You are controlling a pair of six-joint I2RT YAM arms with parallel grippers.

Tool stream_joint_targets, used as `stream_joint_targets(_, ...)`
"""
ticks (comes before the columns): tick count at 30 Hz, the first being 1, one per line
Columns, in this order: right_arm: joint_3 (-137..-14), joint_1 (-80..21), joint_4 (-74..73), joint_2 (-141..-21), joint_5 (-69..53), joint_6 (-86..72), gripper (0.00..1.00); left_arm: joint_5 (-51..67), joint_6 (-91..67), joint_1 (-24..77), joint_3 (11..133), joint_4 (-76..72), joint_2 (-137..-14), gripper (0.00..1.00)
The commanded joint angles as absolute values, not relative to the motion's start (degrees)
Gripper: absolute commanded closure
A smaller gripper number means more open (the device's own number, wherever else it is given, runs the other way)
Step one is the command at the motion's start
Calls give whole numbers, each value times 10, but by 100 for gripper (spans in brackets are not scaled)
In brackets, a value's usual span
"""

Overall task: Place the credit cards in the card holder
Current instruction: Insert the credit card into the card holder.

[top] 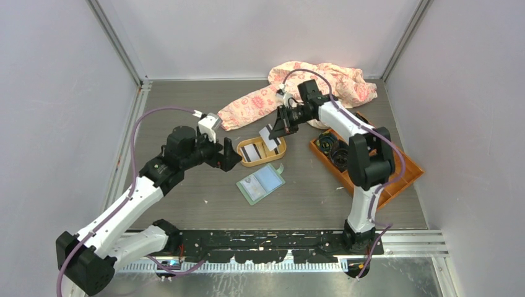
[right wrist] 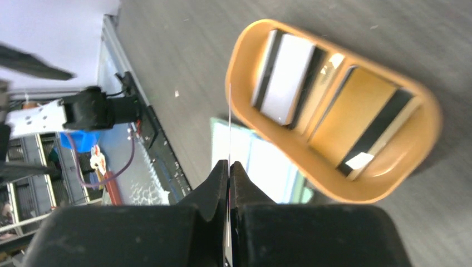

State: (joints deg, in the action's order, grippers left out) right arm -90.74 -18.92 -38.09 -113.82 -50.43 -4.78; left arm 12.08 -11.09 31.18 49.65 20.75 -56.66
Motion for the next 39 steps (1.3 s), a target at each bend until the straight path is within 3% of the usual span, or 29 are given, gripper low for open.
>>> stream_joint_targets(1,-813,-192,-287,-1003,-584,-46,99,235,-323,314,408,-18,-527,13)
stream_joint_targets(5,-674,-192,-146,-904,-639,-117,99,247,-492,335,301,-252,-517,19)
stream_joint_targets(11,-537,-196,117,-809,-666,-285,99,82,-426,506,250,-372,-545,19)
stream_joint_targets(18,-531,-232,160,-804,-674,-326,99,35,-455,539,198,-571,-631,26)
stream_joint_targets(30,-535,-259,159,-808,-683,-323,99,10,-459,544,181,-598,-635,34)
stream_joint_targets(39,-535,-268,167,-804,-695,-321,99,-23,-460,544,164,-597,-606,63)
